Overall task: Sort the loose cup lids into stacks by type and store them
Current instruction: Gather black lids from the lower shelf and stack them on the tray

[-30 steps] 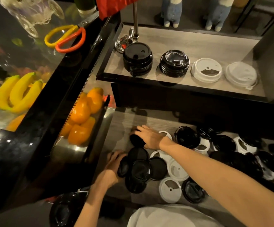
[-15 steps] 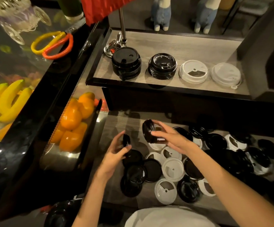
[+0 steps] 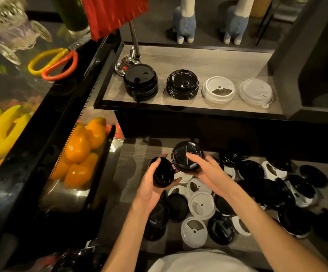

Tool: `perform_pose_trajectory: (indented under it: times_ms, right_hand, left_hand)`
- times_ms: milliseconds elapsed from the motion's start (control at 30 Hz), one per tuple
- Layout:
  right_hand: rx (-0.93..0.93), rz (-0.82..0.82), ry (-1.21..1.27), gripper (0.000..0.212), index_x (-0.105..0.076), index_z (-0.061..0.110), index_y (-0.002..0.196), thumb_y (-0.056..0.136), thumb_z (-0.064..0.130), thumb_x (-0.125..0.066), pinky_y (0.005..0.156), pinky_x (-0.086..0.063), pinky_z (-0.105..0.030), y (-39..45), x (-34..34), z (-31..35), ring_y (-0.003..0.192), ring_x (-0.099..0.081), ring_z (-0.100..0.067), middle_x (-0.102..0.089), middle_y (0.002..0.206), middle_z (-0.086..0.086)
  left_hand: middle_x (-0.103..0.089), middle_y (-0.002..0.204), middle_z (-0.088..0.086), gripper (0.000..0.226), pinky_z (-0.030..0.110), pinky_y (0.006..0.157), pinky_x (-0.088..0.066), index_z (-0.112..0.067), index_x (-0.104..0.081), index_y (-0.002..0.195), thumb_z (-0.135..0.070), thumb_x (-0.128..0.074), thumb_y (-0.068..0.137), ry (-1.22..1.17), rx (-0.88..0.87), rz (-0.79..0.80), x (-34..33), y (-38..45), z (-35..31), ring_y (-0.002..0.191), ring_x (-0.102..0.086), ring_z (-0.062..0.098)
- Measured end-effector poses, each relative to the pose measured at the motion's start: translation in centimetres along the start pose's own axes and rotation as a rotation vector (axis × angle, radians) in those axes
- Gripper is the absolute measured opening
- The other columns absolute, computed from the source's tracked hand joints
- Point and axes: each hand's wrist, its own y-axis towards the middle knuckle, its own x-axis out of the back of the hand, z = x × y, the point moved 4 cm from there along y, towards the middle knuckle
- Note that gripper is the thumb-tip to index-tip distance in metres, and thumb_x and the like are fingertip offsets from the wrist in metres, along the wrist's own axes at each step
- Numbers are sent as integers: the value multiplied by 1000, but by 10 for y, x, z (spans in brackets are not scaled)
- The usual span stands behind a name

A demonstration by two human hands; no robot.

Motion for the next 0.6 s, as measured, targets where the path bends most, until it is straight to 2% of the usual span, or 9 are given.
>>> perform_pose_trajectory:
  times_ms: [67, 167, 233, 300, 400, 500, 600]
  right_hand:
    - [63, -15, -114, 37, -60, 18, 132, 96, 18, -70, 98, -56, -31, -1, 2, 7, 117, -70, -16, -75, 123, -1]
    - [106, 23, -195, 41, -61, 18, 132, 93, 18, -74, 105, -54, -38, -3, -1, 12, 119, -69, -16, -72, 125, -3]
    - [138, 60, -297, 42, -62, 20, 131, 92, 22, -76, 103, -55, -37, -6, -6, 13, 118, -69, -14, -72, 125, 0]
    - [201, 59, -506, 42, -64, 26, 129, 91, 32, -79, 100, -54, -28, -7, -12, 14, 115, -67, -4, -72, 122, 8]
    - [353, -41, -824, 47, -62, 35, 129, 88, 47, -78, 92, -49, -14, -10, -15, 18, 111, -61, 5, -65, 119, 19]
    - [497, -77, -962, 62, -52, 43, 141, 85, 53, -77, 99, -48, -19, -14, -16, 22, 116, -55, 5, -49, 130, 18]
    - [604, 24, -1051, 62, -50, 47, 143, 87, 55, -75, 111, -45, -35, -22, -22, 34, 129, -47, 2, -43, 141, 24]
  left_hand:
    - [-63, 135, 25, 42, 63, 104, -49, -5, -60, 135, -32, -45, 107, -52, 20, -18, -3, -2, -1, 123, -62, 39]
    - [-64, 136, 23, 45, 58, 101, -52, -3, -62, 134, -35, -41, 108, -91, 28, 28, -12, -7, -2, 126, -61, 37]
    - [-63, 138, 20, 48, 57, 102, -51, -6, -64, 135, -39, -41, 108, -103, 36, 60, -21, -10, -3, 129, -61, 36]
    - [-63, 140, 19, 48, 58, 102, -52, -11, -62, 138, -41, -41, 107, -141, 42, 87, -28, -13, -1, 130, -60, 35]
    - [-59, 145, 17, 48, 55, 98, -54, -22, -54, 148, -40, -38, 107, -203, 15, 113, -32, -14, -1, 133, -58, 35]
    - [-58, 146, 17, 46, 57, 104, -48, -31, -51, 149, -38, -34, 108, -214, -2, 138, -33, -14, -4, 136, -55, 38]
    - [-55, 148, 18, 47, 58, 108, -45, -28, -51, 150, -40, -37, 107, -219, -5, 127, -30, -12, -5, 136, -53, 39]
